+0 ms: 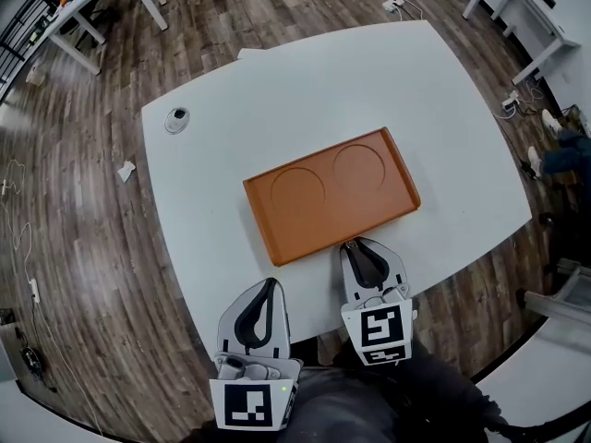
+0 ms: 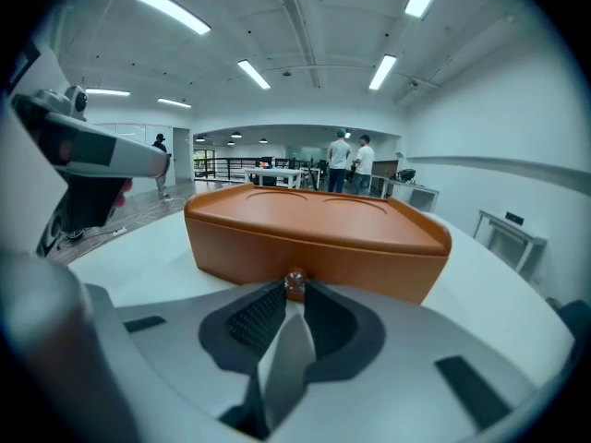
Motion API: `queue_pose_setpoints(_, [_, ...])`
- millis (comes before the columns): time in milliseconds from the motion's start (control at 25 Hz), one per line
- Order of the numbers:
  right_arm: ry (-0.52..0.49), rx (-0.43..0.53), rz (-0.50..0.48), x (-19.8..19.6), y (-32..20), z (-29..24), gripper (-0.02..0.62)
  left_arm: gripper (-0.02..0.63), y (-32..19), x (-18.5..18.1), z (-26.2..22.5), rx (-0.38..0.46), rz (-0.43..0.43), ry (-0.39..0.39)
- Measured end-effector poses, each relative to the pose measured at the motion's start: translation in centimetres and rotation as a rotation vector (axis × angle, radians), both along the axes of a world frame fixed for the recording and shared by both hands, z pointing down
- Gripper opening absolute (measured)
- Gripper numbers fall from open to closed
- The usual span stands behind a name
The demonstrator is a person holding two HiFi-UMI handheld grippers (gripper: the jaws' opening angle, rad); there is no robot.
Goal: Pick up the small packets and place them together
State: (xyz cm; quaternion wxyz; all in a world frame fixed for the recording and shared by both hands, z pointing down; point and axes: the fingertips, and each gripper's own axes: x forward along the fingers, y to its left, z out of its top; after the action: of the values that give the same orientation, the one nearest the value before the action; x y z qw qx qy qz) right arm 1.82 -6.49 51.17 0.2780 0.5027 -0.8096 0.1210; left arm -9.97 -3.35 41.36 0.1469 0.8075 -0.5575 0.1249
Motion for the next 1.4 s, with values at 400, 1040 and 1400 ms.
queue_pose_setpoints(400, [-0.011, -0.018, -0.033, 1.8, 2.8, -0.1, 0.069, 0.003, 4.7, 0.8, -2.1, 0.045, -0.059, -0.031])
queue_pose_setpoints(1040, [-0.017, -0.021, -0.035, 2.3, 6.8, -0.1, 0.069, 0.003, 7.8, 1.8, -2.5, 0.051, -0.050, -0.032])
queue_pose_setpoints(1400, [-0.038, -0.022, -0.002, 3.1, 8.7, 0.0, 0.069, 0.003, 8.8, 2.3, -2.9, 0.055, -0.024, -0.025])
